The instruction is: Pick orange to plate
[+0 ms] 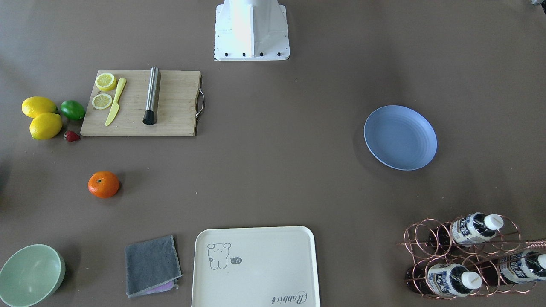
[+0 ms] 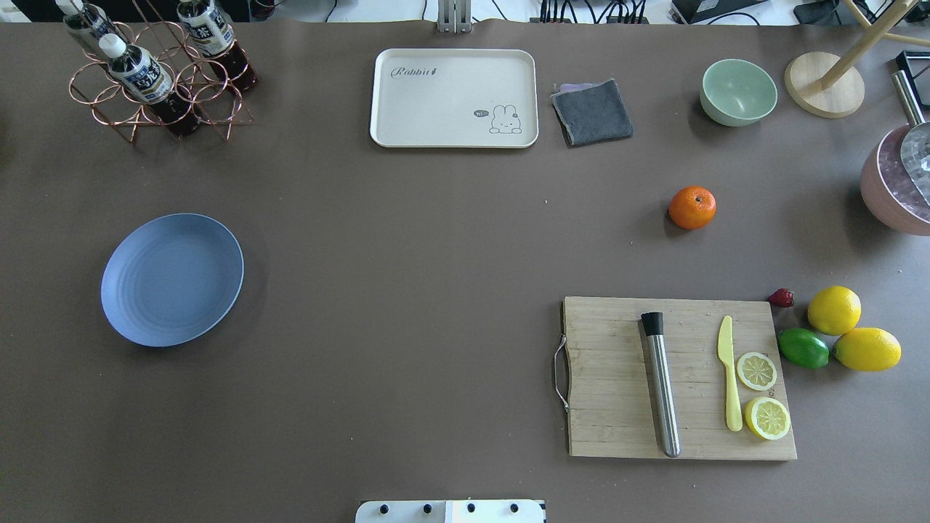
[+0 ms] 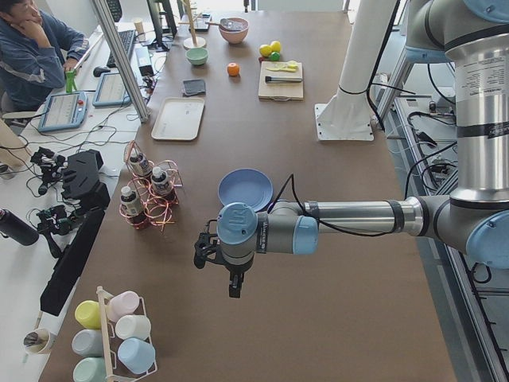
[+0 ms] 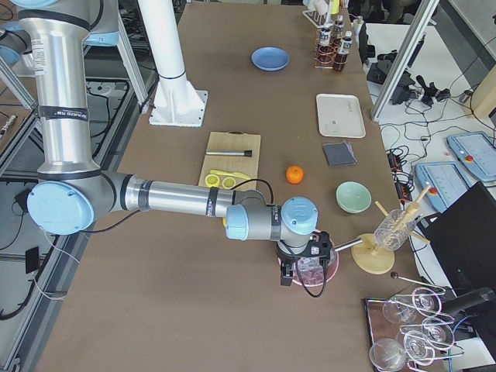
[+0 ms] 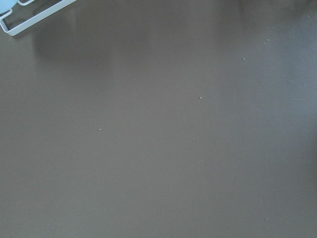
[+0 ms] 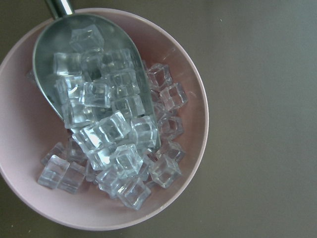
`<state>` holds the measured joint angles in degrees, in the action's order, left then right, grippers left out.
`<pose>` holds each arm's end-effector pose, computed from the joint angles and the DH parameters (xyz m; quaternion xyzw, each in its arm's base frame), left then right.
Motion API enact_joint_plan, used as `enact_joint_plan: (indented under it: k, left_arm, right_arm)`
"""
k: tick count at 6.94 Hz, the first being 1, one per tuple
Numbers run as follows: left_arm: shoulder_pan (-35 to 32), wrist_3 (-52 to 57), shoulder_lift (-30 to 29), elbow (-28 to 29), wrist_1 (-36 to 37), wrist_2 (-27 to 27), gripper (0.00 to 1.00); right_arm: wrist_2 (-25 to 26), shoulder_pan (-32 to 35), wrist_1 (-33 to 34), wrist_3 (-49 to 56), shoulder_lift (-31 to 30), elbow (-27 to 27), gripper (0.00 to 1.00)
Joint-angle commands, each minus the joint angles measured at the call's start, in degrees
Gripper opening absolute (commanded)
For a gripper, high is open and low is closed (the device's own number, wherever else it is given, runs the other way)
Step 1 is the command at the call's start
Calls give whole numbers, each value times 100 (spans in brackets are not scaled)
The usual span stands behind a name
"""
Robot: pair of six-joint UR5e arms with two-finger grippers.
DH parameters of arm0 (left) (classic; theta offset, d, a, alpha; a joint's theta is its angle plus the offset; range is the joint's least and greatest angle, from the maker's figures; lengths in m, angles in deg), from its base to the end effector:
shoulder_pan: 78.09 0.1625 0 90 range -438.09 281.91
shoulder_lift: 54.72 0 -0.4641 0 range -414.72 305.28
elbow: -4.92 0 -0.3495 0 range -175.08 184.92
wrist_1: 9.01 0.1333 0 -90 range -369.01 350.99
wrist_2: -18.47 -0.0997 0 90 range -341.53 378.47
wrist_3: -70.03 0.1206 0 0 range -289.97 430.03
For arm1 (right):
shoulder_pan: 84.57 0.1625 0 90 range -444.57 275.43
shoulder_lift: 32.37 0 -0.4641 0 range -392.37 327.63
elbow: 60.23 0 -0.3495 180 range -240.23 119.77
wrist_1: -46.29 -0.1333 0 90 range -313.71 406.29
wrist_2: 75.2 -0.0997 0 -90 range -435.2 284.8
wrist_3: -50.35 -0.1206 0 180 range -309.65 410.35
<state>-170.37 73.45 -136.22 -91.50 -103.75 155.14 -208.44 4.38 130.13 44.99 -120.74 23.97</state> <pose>-0.0608 -0.3820 0.7122 0.0410 0.3945 0.0183 0.9178 0.0422 -0.4653 0.7362 -0.0045 -0.3687 0.0286 0.9291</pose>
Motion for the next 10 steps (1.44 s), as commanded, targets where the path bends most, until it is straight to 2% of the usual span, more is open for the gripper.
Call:
enact_joint_plan:
  k: [1, 7, 10]
  left_arm:
    - [0, 9, 2, -26, -9, 17, 98]
    - [18, 9, -16, -62, -18, 53, 98]
    - [18, -17, -95, -377, -26, 61, 98]
  right_arm:
    - [0, 0, 0, 0, 4, 0, 100]
    - [0, 0, 0, 0, -5, 9, 100]
    - [-9, 0, 0, 0, -5, 88, 100]
